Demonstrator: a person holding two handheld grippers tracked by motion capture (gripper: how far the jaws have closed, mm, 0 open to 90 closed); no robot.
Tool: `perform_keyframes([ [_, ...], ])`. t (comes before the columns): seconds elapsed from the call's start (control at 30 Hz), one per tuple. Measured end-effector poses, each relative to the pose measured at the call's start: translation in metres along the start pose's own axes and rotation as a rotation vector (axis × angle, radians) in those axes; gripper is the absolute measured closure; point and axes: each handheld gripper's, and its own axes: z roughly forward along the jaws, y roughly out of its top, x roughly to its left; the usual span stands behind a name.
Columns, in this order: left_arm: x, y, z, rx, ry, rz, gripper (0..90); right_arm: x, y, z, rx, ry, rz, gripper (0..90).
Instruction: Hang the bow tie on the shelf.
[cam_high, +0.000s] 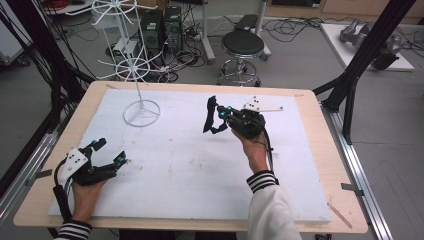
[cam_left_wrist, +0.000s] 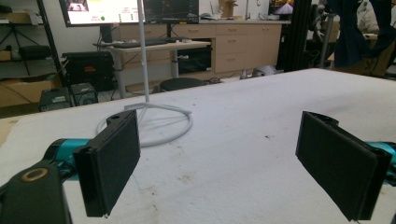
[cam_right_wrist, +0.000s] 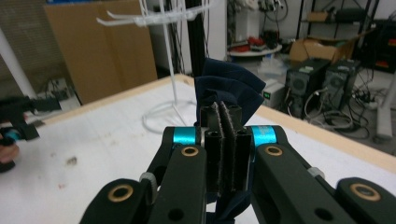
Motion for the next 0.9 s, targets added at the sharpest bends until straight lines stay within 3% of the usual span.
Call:
perform_keyframes([
  [0.1, 0.0, 0.0, 0.0, -0.001, 0.002, -0.002, 14.1, 0.002, 0.003, 0.001, -0.033, 0.007, 0.003, 87.8],
  [0.9, 0.0, 0.0, 0.0, 0.0, 0.001, -0.003, 14.1, 0.026, 0.037, 0.037, -0.081, 0.064, -0.015, 87.8],
])
